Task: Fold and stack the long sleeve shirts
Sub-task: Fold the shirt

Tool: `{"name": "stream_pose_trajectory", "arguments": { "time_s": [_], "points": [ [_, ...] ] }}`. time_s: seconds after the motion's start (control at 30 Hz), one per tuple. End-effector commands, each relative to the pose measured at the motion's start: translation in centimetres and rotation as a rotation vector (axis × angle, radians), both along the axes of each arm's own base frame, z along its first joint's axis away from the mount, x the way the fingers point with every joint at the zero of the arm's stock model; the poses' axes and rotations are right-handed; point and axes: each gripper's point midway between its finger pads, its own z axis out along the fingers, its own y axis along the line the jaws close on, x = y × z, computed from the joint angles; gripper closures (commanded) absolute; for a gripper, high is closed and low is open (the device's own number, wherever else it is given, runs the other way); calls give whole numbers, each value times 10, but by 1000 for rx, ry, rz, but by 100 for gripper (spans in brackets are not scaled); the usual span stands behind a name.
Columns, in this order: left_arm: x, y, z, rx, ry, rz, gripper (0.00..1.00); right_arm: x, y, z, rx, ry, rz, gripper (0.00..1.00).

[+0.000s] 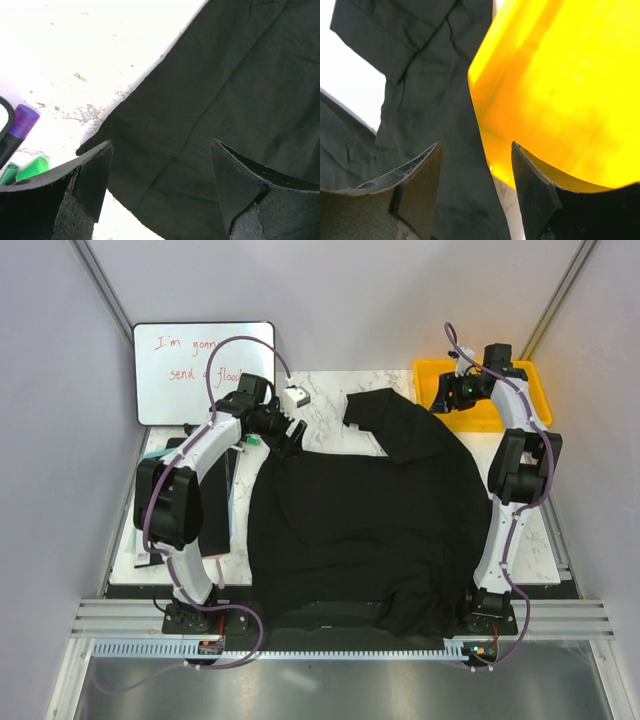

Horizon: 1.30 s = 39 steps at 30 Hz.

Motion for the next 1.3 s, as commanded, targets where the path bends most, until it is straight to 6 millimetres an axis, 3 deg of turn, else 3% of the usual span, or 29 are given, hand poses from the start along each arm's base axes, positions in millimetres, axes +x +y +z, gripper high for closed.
{"name": "stream_pose_trajectory", "arguments": {
  "time_s": [0.0,0.2,0.67,0.9,1.1,1.27],
  "points": [
    [11,-8,12,-35,-19,9,14,22,17,15,56,-60,13,36],
    [18,-2,7,-21,-19,33,13,27,30,9,69,-58,35,39],
    [23,3,4,-11,-25,42,10,29,34,-9,72,-32,38,38],
    [27,5,5,-9,-31,47,9,18,43,-6,117,-9,71,49],
    [27,5,7,-15,-32,48,9,21,40,-11,108,0,53,44],
    [27,6,7,-13,-34,50,9,25,40,-16,116,9,43,45]
  ]
}}
